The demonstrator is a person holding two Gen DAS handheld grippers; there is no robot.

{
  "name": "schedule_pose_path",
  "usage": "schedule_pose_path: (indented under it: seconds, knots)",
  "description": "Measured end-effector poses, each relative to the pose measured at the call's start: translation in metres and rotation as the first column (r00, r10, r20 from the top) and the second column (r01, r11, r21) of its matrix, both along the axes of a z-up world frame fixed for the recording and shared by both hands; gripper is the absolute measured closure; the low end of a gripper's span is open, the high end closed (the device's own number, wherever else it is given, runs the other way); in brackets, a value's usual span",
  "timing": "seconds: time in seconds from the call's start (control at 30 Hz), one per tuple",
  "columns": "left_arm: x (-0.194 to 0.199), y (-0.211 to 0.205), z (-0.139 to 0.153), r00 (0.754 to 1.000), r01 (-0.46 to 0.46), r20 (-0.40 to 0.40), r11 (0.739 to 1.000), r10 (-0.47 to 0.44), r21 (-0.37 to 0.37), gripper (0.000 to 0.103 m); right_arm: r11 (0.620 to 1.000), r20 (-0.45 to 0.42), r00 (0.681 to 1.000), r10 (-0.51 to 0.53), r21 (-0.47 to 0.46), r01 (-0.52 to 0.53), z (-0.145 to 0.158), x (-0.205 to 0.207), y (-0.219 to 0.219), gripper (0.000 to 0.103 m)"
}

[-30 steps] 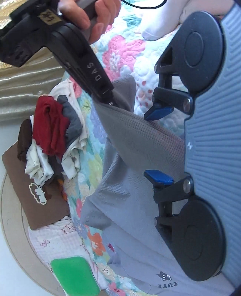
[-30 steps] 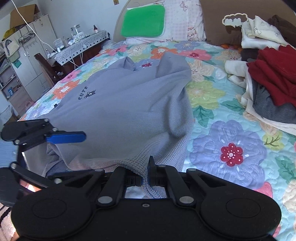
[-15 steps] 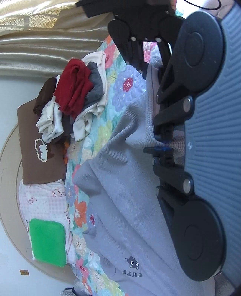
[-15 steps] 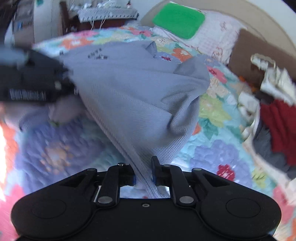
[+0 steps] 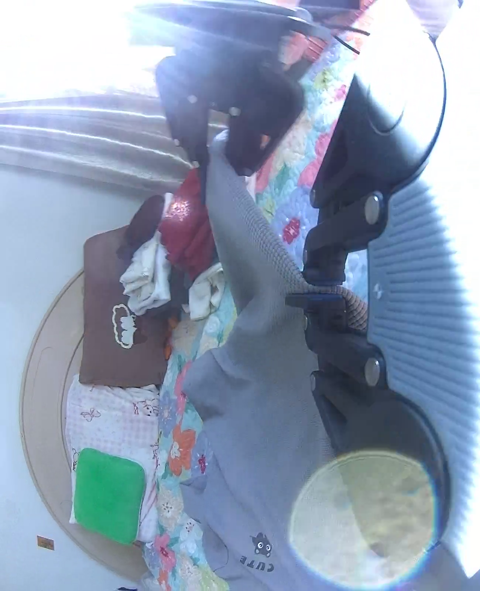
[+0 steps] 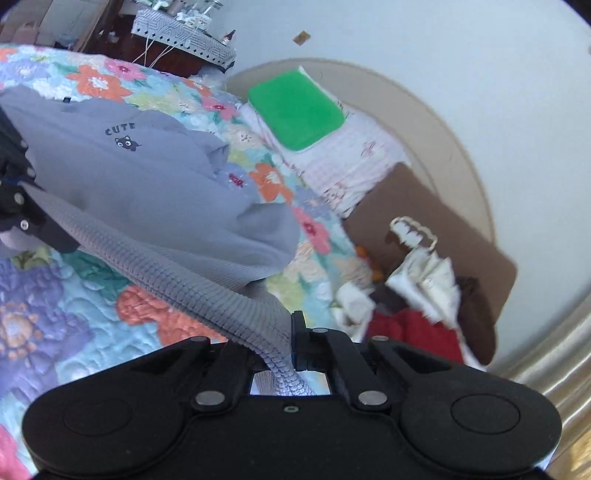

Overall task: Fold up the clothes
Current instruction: 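Grasp the sweatshirt side with the left gripper while the right gripper holds the hem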

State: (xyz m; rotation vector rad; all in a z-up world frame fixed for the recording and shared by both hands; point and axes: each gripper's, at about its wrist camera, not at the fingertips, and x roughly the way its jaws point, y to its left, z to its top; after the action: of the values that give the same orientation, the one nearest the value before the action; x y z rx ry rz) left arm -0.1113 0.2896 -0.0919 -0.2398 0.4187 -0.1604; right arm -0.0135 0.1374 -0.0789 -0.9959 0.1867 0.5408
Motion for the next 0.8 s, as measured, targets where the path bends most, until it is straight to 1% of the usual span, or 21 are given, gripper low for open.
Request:
schedule_pose_path:
  seconds: [0.03, 0.07, 0.13, 0.17, 0.23, 0.27, 0.33, 0.37, 0.43, 0.5, 0.57, 0.6, 0.7, 0.73, 0.8]
  knots:
    - [-0.002, 0.000, 0.000, 1.000, -0.004, -0.005, 1.000, 0.004, -0.011, 0.100, 0.999, 0.070, 0.998, 0.005, -0.050, -0.001, -0.007, -0.012, -0.002, 0.103]
    - [-0.004, 0.001, -0.002, 1.000, -0.002, -0.018, 1.000, 0.002, -0.025, 0.099, 0.997, 0.084, 0.996, 0.008, -0.079, -0.001, -0.014, -0.022, -0.005, 0.103]
    - [-0.002, 0.001, -0.010, 0.996, 0.028, -0.080, 0.998, -0.033, -0.061, 0.098, 0.997, 0.018, 1.000, -0.015, -0.075, 0.017, -0.026, -0.029, -0.015, 0.103]
    - [0.000, -0.002, -0.015, 0.993, 0.043, -0.110, 0.997, -0.050, -0.065, 0.098, 0.997, -0.020, 0.999, -0.029, -0.070, 0.027, -0.032, -0.031, -0.021, 0.103]
    - [0.002, -0.015, -0.025, 0.984, 0.069, -0.163, 0.998, -0.070, -0.013, 0.098, 0.996, -0.080, 0.995, -0.058, -0.066, 0.052, -0.044, -0.034, -0.031, 0.103]
    - [0.002, -0.022, -0.029, 0.982, 0.073, -0.179, 0.997, -0.066, 0.033, 0.098, 0.996, -0.107, 0.992, -0.071, -0.065, 0.065, -0.050, -0.034, -0.034, 0.103]
    - [0.005, -0.031, -0.034, 0.976, 0.082, -0.208, 0.993, -0.063, 0.083, 0.097, 0.995, -0.168, 0.981, -0.096, -0.055, 0.088, -0.058, -0.032, -0.039, 0.103]
    - [0.006, -0.034, -0.035, 0.974, 0.086, -0.218, 0.991, -0.063, 0.100, 0.097, 0.994, -0.195, 0.975, -0.108, -0.046, 0.101, -0.061, -0.029, -0.041, 0.103]
    - [0.007, -0.034, -0.033, 0.972, 0.090, -0.223, 0.991, -0.067, 0.097, 0.095, 0.992, -0.249, 0.960, -0.129, -0.025, 0.127, -0.065, -0.024, -0.044, 0.103]
    - [0.007, -0.034, -0.029, 0.971, 0.095, -0.227, 0.989, -0.068, 0.110, 0.094, 0.988, -0.305, 0.941, -0.145, 0.008, 0.154, -0.064, -0.020, -0.048, 0.103]
    - [0.008, -0.032, -0.028, 0.964, 0.104, -0.254, 0.989, -0.074, 0.106, 0.093, 0.980, -0.373, 0.914, -0.160, 0.051, 0.193, -0.065, -0.018, -0.054, 0.102]
    - [0.010, -0.030, -0.029, 0.958, 0.109, -0.277, 0.989, -0.079, 0.096, 0.091, 0.974, -0.407, 0.898, -0.166, 0.072, 0.213, -0.065, -0.017, -0.057, 0.102]
    - [0.016, -0.027, -0.041, 0.923, 0.130, -0.369, 0.991, -0.106, 0.040, 0.084, 0.953, -0.495, 0.849, -0.186, 0.119, 0.278, -0.071, -0.016, -0.069, 0.098]
    - [0.017, -0.027, -0.042, 0.917, 0.130, -0.384, 0.991, -0.107, 0.035, 0.083, 0.945, -0.519, 0.832, -0.197, 0.125, 0.302, -0.073, -0.014, -0.074, 0.097]
    - [0.016, -0.026, -0.041, 0.918, 0.131, -0.382, 0.991, -0.108, 0.036, 0.081, 0.931, -0.545, 0.812, -0.208, 0.144, 0.336, -0.074, -0.015, -0.082, 0.091]
